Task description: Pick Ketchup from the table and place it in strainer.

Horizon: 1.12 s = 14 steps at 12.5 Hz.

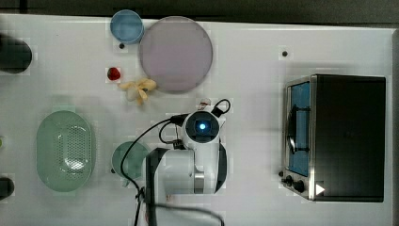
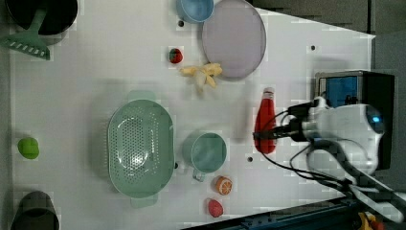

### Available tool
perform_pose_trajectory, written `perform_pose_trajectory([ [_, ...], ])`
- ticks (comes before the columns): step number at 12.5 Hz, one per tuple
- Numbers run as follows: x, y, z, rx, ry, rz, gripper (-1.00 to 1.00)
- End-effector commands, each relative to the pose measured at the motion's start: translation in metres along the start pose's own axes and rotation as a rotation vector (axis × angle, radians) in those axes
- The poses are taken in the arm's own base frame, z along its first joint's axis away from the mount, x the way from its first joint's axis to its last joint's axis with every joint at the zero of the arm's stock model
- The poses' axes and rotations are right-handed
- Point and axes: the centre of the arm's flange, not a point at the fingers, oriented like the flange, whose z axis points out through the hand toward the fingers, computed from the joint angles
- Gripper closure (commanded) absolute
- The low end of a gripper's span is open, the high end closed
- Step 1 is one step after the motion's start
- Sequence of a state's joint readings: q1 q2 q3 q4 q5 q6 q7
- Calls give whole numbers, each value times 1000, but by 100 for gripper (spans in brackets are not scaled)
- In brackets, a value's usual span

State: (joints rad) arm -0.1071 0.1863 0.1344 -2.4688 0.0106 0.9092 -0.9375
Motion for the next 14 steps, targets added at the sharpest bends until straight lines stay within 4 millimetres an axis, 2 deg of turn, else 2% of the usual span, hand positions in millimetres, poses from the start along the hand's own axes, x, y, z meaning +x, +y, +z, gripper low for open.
perform_pose_trajectory([
  [1,4,-9,-113,-45,103,-46,-20],
  [4,-15,-32,-175,-59,68,40,-20],
  [6,-17,-64,-197,-80,89,30,-20],
  [9,-14,-125,-199,-100,109,71,-20],
  [14,-10,-231,-178,-82,105,183,-20],
])
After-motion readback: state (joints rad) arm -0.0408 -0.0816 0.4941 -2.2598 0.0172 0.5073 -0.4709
